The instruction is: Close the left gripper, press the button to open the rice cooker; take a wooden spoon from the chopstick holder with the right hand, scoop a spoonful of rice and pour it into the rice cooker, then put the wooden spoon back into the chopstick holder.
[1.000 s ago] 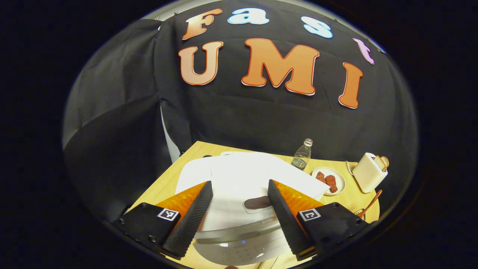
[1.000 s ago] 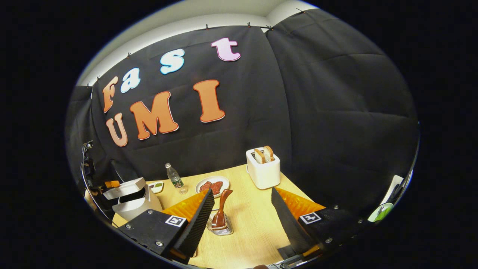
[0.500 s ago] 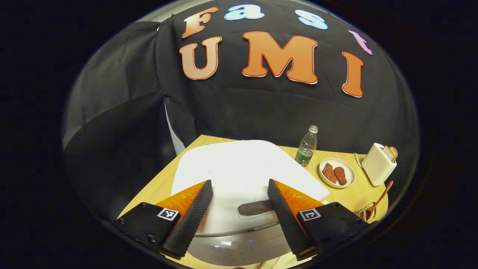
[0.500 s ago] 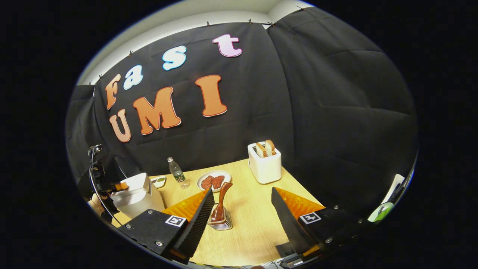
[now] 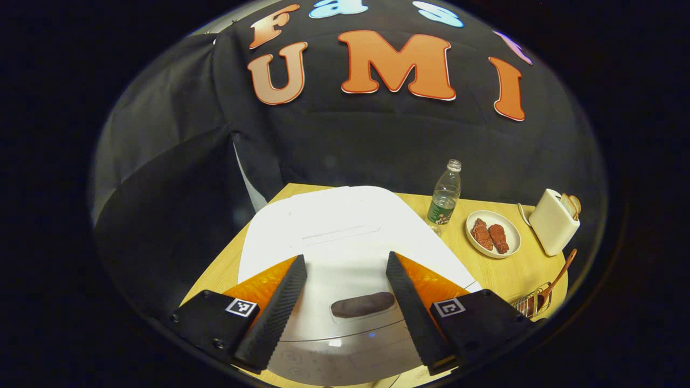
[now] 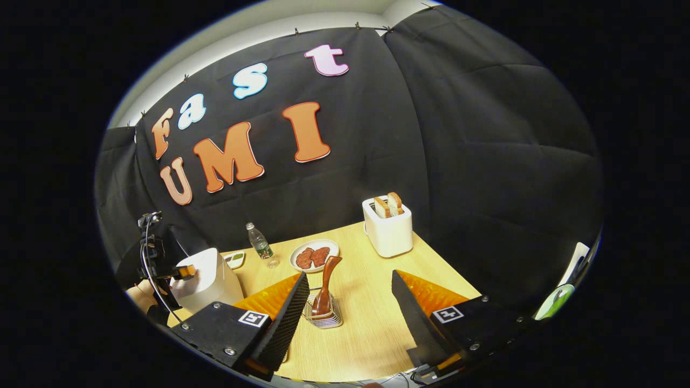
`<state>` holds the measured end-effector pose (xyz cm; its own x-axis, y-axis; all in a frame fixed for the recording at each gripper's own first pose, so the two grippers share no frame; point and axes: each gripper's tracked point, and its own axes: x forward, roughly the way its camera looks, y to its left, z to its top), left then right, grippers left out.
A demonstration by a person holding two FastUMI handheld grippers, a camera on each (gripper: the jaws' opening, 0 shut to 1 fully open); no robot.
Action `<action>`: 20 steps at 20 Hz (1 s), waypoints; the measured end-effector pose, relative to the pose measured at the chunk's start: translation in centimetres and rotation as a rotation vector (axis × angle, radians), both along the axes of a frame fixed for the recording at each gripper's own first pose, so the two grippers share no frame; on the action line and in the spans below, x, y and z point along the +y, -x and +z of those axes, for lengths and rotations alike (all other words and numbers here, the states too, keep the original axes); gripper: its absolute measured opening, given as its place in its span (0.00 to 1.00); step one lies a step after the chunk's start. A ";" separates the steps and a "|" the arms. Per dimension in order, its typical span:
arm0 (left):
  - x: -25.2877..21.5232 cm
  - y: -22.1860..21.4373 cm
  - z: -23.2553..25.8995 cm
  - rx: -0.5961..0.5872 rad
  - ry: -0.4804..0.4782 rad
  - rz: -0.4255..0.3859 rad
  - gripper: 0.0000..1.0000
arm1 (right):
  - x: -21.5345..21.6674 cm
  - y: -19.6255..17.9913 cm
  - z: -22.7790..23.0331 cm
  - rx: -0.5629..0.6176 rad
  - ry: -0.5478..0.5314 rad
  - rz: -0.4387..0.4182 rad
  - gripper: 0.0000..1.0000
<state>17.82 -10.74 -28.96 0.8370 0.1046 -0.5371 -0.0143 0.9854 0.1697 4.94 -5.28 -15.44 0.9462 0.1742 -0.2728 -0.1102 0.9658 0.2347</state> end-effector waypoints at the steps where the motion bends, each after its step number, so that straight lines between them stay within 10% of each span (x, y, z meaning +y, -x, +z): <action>1: 0.1 -0.4 0.2 -0.005 0.008 -0.008 1.00 | -0.1 0.0 0.1 -0.004 0.004 -0.003 0.95; 5: 0.9 0.9 1.5 0.054 0.050 0.014 1.00 | -0.6 -0.5 1.2 -0.032 0.023 -0.007 0.95; 20: 3.9 5.7 28.8 -0.410 0.063 -0.028 1.00 | -1.9 -3.2 15.2 -0.305 0.161 -0.053 0.95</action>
<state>12.11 -6.83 -0.19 0.9850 0.0568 -0.1632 -0.0416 0.9946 0.0949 8.14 -7.14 -0.21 0.9949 0.1005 0.0038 -0.1005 0.9940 0.0426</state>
